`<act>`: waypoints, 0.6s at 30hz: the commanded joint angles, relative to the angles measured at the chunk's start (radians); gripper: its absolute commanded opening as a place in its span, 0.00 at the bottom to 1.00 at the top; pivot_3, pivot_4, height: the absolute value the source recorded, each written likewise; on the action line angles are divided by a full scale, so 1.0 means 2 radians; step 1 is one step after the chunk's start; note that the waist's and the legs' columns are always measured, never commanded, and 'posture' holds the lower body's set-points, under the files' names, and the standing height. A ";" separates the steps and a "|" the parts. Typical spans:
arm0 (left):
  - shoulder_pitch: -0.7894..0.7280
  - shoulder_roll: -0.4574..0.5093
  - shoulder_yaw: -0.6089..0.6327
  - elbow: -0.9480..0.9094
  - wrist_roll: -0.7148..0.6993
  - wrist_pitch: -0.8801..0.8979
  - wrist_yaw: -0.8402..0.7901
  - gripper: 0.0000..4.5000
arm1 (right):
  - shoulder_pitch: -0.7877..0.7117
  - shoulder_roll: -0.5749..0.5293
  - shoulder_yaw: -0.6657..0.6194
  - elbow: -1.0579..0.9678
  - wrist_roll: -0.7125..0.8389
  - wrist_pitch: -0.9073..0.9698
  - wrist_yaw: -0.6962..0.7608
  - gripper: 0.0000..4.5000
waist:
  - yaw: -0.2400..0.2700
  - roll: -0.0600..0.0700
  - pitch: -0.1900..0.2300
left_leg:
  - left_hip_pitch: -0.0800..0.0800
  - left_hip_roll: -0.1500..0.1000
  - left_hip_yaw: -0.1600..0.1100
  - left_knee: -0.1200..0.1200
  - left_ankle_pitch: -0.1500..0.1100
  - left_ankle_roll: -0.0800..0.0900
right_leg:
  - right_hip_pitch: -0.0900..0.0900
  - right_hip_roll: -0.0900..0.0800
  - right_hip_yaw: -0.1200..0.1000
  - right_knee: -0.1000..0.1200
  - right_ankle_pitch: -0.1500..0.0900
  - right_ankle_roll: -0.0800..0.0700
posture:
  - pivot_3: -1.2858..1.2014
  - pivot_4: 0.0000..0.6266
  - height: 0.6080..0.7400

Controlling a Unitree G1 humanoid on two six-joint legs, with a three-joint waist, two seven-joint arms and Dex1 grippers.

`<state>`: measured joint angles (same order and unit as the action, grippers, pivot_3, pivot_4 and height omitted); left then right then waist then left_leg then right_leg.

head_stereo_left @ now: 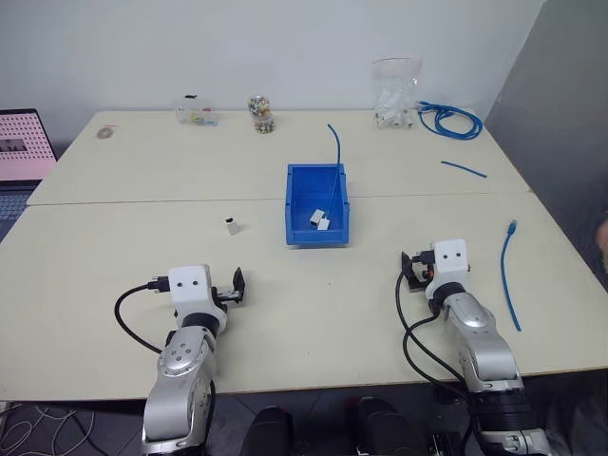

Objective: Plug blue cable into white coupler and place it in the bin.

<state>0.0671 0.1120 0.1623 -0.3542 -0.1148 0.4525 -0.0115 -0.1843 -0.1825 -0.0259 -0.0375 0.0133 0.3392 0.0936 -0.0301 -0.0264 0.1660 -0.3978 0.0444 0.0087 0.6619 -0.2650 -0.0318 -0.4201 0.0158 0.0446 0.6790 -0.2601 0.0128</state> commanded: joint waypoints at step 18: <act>-0.006 -0.004 -0.004 -0.024 -0.004 -0.006 -0.004 1.00 | 0.007 0.000 -0.006 -0.023 -0.002 0.002 -0.008 0.96 | 0.000 0.000 0.000 | 0.000 0.000 0.000 0.000 0.000 0.000 | 0.000 0.000 0.000 0.000 0.000 0.000 | 0.52 0.24 1.00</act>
<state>0.0641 0.1063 0.1602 -0.3791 -0.1174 0.4517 -0.0144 -0.1766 -0.1808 -0.0243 -0.0452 0.0137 0.3397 0.0856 -0.0303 -0.0264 0.1659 -0.3978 0.0443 0.0087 0.6619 -0.2650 -0.0318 -0.4200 0.0158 0.0448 0.6790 -0.2602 0.0128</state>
